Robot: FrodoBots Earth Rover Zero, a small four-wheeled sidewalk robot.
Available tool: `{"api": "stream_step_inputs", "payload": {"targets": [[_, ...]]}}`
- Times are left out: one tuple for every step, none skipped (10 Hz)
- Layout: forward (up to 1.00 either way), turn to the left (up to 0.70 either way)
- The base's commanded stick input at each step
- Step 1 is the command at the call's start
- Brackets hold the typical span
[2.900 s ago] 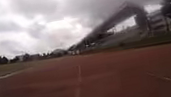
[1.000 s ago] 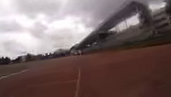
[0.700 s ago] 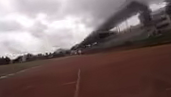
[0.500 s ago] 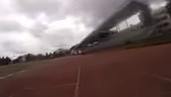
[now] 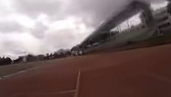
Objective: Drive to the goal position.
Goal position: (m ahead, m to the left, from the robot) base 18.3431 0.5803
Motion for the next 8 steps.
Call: {"api": "stream_step_inputs", "payload": {"targets": [[0.7,0.0],[0.7,0.0],[0.7,0.0],[0.7,0.0],[0.7,0.0],[0.7,0.0],[0.7,0.0],[0.7,0.0]]}}
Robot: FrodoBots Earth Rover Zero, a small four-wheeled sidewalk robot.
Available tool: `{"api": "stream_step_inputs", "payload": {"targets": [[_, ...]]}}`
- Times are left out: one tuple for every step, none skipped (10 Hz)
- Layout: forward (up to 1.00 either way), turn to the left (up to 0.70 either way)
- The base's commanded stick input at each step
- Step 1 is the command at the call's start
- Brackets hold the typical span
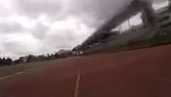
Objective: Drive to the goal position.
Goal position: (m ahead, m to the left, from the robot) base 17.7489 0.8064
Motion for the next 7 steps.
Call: {"api": "stream_step_inputs", "payload": {"targets": [[0.7,0.0],[0.7,0.0],[0.7,0.0],[0.7,0.0],[0.7,0.0],[0.7,0.0],[0.7,0.0]]}}
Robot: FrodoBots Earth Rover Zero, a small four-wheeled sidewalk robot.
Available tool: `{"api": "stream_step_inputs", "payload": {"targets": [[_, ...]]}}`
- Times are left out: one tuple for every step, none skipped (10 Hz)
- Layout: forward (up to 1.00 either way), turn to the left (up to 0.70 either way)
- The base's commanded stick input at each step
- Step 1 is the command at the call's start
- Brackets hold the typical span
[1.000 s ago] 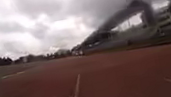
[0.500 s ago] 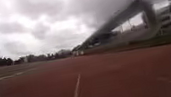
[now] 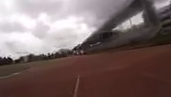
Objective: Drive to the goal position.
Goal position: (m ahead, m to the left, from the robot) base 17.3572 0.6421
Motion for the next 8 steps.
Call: {"api": "stream_step_inputs", "payload": {"targets": [[0.7,0.0],[0.7,0.0],[0.7,0.0],[0.7,0.0],[0.7,0.0],[0.7,0.0],[0.7,0.0],[0.7,0.0]]}}
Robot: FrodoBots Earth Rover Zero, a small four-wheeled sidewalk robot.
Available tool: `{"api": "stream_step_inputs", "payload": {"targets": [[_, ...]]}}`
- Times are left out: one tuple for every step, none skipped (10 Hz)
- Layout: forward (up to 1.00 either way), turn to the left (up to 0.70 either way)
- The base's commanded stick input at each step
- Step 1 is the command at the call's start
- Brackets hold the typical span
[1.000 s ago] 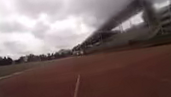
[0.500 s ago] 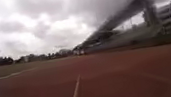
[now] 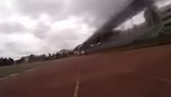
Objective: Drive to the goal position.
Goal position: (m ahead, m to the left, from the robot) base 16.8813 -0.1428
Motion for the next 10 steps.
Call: {"api": "stream_step_inputs", "payload": {"targets": [[0.7,0.0],[0.7,0.0],[0.7,0.0],[0.7,0.0],[0.7,0.0],[0.7,0.0],[0.7,0.0],[0.7,0.0],[0.7,0.0],[0.7,0.0]]}}
